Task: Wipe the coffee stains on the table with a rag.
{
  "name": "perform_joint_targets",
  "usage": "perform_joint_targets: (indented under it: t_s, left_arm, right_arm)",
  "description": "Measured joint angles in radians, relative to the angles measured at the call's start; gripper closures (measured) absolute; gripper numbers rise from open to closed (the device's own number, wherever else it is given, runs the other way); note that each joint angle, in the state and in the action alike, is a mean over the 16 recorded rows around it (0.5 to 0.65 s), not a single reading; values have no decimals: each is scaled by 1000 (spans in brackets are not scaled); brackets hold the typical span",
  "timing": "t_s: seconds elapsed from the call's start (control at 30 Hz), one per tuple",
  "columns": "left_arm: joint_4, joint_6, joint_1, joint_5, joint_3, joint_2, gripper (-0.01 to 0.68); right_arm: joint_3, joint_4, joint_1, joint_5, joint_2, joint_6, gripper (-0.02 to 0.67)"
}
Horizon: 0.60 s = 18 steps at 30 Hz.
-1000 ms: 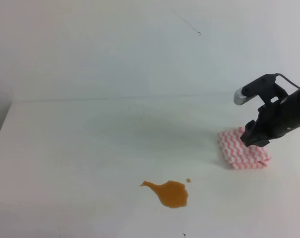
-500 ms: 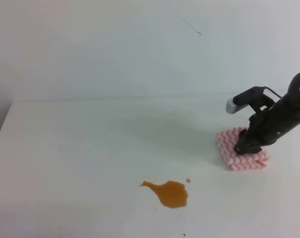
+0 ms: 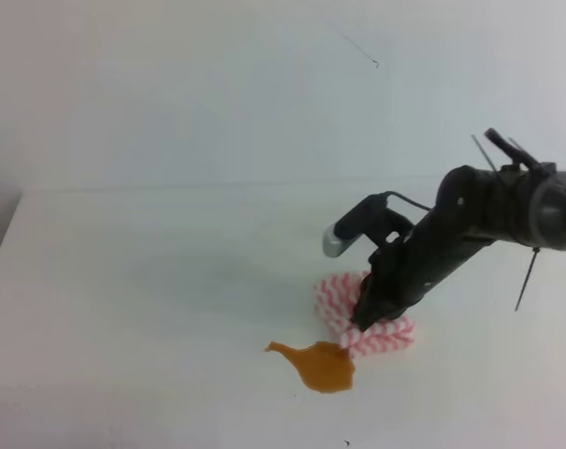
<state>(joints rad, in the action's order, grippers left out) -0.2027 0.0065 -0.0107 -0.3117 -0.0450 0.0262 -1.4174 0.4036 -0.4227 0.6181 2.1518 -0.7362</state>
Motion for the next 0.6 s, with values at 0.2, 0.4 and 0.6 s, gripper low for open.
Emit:
perform_joint_targets:
  t_s: [0.2,0.4,0.6]
  left_arm:
    - [0,0,-4,1,0,-2,673]
    - [0,0,-4,1,0,-2,673]
    - [0,0,-4,1,0,-2,673]
  right_arm:
    - [-63,16,-133,-7,12,7,621]
    - [-139,27,-233,0,22,22,622]
    - [-183,26,-286,46,34,56,623]
